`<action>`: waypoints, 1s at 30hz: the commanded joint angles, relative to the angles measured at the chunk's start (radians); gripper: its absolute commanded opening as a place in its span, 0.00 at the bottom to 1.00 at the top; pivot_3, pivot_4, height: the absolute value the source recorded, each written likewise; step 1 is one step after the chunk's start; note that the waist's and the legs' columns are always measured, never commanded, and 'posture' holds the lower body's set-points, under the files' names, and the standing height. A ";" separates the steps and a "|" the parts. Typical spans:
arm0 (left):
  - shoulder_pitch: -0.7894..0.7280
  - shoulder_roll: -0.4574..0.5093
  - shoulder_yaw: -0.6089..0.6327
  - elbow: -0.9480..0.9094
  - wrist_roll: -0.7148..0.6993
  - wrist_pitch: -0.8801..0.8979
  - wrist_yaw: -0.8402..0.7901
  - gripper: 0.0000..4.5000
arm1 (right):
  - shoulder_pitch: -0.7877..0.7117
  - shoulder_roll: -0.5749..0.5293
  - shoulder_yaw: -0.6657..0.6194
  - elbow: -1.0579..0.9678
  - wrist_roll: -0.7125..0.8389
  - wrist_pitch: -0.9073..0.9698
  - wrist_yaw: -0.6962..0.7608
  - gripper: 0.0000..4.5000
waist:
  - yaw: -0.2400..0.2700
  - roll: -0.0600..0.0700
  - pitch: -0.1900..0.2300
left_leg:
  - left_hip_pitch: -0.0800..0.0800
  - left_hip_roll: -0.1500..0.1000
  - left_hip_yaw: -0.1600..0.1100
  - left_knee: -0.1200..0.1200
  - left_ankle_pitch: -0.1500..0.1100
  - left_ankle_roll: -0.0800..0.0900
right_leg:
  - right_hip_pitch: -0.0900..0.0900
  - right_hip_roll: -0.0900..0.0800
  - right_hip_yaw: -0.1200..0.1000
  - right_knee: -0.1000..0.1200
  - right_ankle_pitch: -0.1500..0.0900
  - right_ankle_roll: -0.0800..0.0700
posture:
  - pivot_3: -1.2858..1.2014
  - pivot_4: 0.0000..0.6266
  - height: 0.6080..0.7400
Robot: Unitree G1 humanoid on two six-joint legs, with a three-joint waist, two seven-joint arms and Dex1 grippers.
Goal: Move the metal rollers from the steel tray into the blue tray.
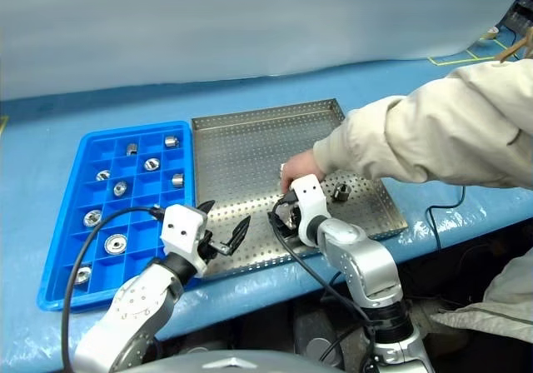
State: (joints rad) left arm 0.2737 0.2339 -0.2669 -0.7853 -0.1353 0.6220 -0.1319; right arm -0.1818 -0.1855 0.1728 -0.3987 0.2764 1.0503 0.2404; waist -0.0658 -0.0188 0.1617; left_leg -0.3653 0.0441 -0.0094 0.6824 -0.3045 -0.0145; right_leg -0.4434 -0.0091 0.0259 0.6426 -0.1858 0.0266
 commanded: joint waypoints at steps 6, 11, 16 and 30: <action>0.000 -0.008 -0.008 -0.051 0.003 -0.019 0.001 1.00 | -0.002 -0.001 0.005 0.002 -0.002 -0.003 -0.002 0.98 | 0.000 0.000 0.000 | 0.000 0.000 0.000 0.000 0.000 0.000 | 0.000 0.000 0.000 0.000 0.000 0.000 | 0.52 0.24 1.00; 0.001 -0.010 -0.009 -0.052 0.005 -0.019 0.002 1.00 | -0.001 0.000 0.005 0.002 -0.003 -0.004 -0.003 0.98 | 0.000 0.000 0.000 | 0.000 0.000 0.000 0.000 0.000 0.000 | 0.000 0.000 0.000 0.000 0.000 0.000 | 0.52 0.24 1.00; 0.002 -0.012 -0.010 -0.054 0.006 -0.019 0.003 1.00 | -0.003 0.000 0.006 0.002 -0.002 0.001 -0.003 0.98 | 0.001 0.000 0.000 | 0.000 0.000 0.000 0.000 0.000 0.000 | 0.000 0.000 0.000 0.000 0.000 0.000 | 0.52 0.24 1.00; 0.033 -0.030 0.044 -0.120 -0.001 -0.050 0.014 1.00 | -0.139 0.043 -0.009 -0.010 0.007 -0.053 0.001 0.98 | 0.003 0.000 0.001 | -0.001 0.000 0.000 0.000 0.000 0.000 | -0.001 0.000 0.000 0.000 0.000 0.000 | 0.53 0.24 1.00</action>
State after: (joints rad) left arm 0.3008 0.2037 -0.2328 -0.8506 -0.1364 0.5997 -0.1219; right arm -0.2948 -0.1545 0.1764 -0.3849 0.2742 1.0295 0.2408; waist -0.0631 -0.0189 0.1626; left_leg -0.3667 0.0443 -0.0098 0.6819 -0.3045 -0.0145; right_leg -0.4449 -0.0087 0.0257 0.6423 -0.1857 0.0267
